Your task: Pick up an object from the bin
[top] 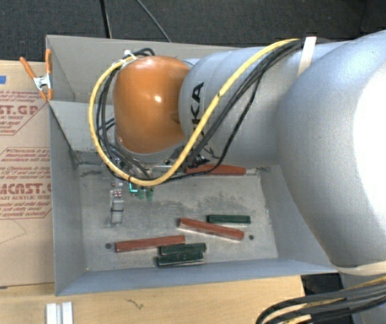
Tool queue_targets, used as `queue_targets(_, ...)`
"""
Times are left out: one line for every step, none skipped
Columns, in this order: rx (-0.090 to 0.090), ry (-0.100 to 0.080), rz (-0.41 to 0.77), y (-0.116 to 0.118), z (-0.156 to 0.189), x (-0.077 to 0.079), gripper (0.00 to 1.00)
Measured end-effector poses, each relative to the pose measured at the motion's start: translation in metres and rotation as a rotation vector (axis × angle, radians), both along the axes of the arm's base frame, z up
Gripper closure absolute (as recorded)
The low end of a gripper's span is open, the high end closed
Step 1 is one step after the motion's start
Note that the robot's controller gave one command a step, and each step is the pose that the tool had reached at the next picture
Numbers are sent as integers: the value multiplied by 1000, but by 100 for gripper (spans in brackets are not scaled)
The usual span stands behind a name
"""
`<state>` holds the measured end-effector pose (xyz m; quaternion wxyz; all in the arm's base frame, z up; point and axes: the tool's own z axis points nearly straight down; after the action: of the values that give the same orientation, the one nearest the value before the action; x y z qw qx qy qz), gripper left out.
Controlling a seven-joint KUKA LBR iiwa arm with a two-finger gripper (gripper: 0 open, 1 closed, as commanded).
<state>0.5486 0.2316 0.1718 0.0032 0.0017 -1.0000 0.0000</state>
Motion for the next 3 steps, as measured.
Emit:
queue_targets(0,-5,150,-50,-105,-62,0)
queue_targets(1,-7,314,-75,-72,-69,0)
queue_targets(-1,-8,196,-145,-61,-47,0)
